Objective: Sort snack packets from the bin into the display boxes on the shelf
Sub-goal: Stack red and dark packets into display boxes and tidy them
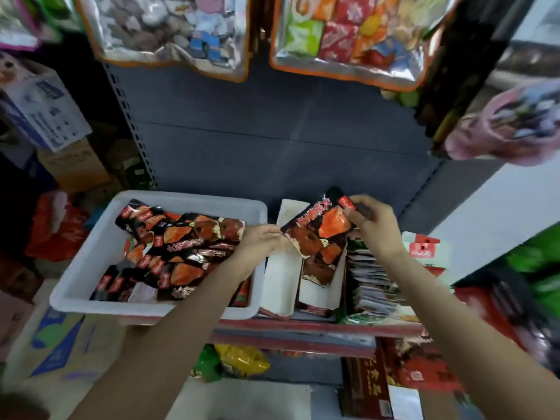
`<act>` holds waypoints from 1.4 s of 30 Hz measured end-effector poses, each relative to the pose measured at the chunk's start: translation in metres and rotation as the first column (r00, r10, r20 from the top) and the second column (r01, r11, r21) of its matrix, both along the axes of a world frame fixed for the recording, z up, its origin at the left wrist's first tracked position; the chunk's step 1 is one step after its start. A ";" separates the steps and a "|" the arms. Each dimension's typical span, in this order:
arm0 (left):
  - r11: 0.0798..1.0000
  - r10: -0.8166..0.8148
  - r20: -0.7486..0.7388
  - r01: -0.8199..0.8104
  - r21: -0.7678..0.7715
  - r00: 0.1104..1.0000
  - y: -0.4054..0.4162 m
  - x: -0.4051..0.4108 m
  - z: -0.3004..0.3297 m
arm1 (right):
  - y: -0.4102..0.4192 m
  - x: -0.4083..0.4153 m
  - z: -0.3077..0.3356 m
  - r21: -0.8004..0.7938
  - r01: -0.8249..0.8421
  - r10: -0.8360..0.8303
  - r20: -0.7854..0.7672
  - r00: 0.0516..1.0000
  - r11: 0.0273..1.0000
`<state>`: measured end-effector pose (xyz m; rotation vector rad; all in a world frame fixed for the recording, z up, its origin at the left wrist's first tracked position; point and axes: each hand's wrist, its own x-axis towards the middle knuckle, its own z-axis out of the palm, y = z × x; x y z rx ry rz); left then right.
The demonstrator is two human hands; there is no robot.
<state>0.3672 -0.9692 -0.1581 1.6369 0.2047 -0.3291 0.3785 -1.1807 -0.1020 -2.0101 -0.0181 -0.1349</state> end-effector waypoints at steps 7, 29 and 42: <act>0.971 -0.132 -0.150 0.158 0.179 0.980 -0.047 0.002 -0.007 | -0.027 0.002 0.000 -0.538 -0.081 0.124 0.043 0.991 0.839; 0.949 -0.142 -0.218 0.195 0.247 0.966 -0.044 -0.009 -0.016 | 0.021 0.005 -0.047 -0.946 -0.203 0.226 -0.146 0.963 0.253; 0.793 -0.032 0.318 -0.170 0.586 0.947 0.048 -0.023 -0.014 | 0.082 -0.002 -0.053 -0.754 -0.270 0.311 -0.092 0.946 0.599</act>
